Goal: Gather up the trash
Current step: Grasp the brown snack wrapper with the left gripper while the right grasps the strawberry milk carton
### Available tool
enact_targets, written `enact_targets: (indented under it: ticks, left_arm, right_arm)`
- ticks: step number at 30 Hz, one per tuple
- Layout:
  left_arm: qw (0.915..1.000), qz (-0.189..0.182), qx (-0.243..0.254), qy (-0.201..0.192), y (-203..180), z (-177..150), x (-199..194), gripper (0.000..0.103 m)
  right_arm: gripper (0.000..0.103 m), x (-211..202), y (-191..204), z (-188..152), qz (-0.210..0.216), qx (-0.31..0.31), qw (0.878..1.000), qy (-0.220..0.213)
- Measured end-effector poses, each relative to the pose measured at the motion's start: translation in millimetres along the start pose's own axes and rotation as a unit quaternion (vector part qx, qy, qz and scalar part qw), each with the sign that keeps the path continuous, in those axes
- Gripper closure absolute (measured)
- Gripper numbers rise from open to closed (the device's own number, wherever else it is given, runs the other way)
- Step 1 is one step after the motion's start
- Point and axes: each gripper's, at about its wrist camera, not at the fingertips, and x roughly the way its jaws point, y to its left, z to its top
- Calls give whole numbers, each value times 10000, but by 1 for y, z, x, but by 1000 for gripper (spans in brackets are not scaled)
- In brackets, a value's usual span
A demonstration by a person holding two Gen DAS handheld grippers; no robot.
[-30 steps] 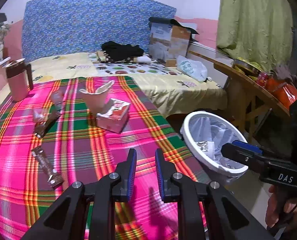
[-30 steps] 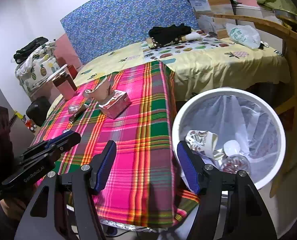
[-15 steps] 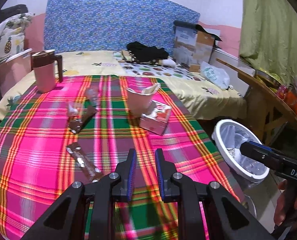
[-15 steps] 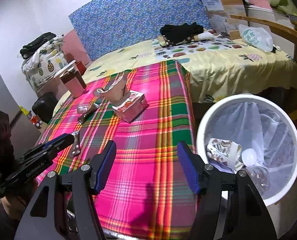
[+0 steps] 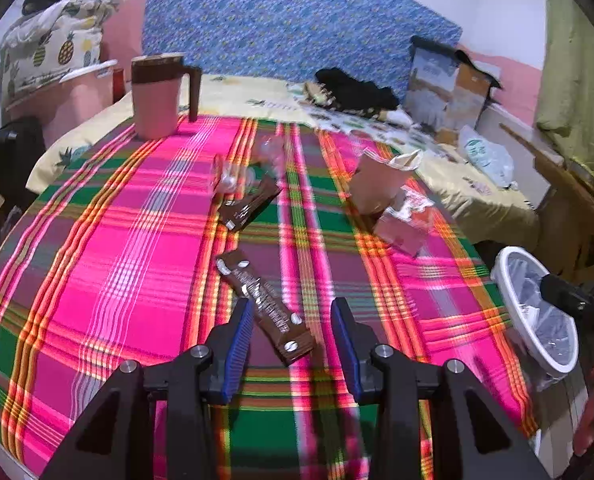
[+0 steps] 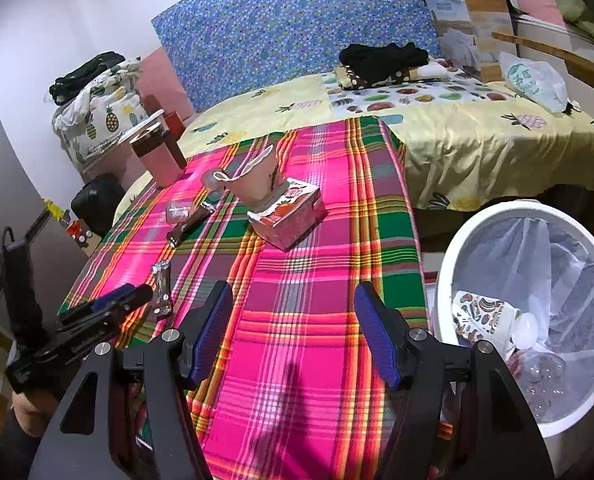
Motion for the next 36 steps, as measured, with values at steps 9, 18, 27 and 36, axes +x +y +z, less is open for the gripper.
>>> enact_targets:
  ticks: [9, 18, 27, 36]
  left_arm:
    - [9993, 168, -55, 320, -1, -5, 28, 67]
    - [9997, -52, 177, 185, 3, 3, 24, 99]
    - [9998, -164, 127, 24, 20, 12, 21, 100]
    - [9996, -269, -78, -5, 42, 17, 22, 100]
  right_arm:
    - [38, 11, 4, 5, -13, -8, 10000, 53]
    - [38, 35, 14, 17, -159, 10, 9999, 53]
    - [38, 67, 31, 29, -351, -88, 9993, 127]
    - [35, 96, 46, 37, -800, -37, 9966, 180]
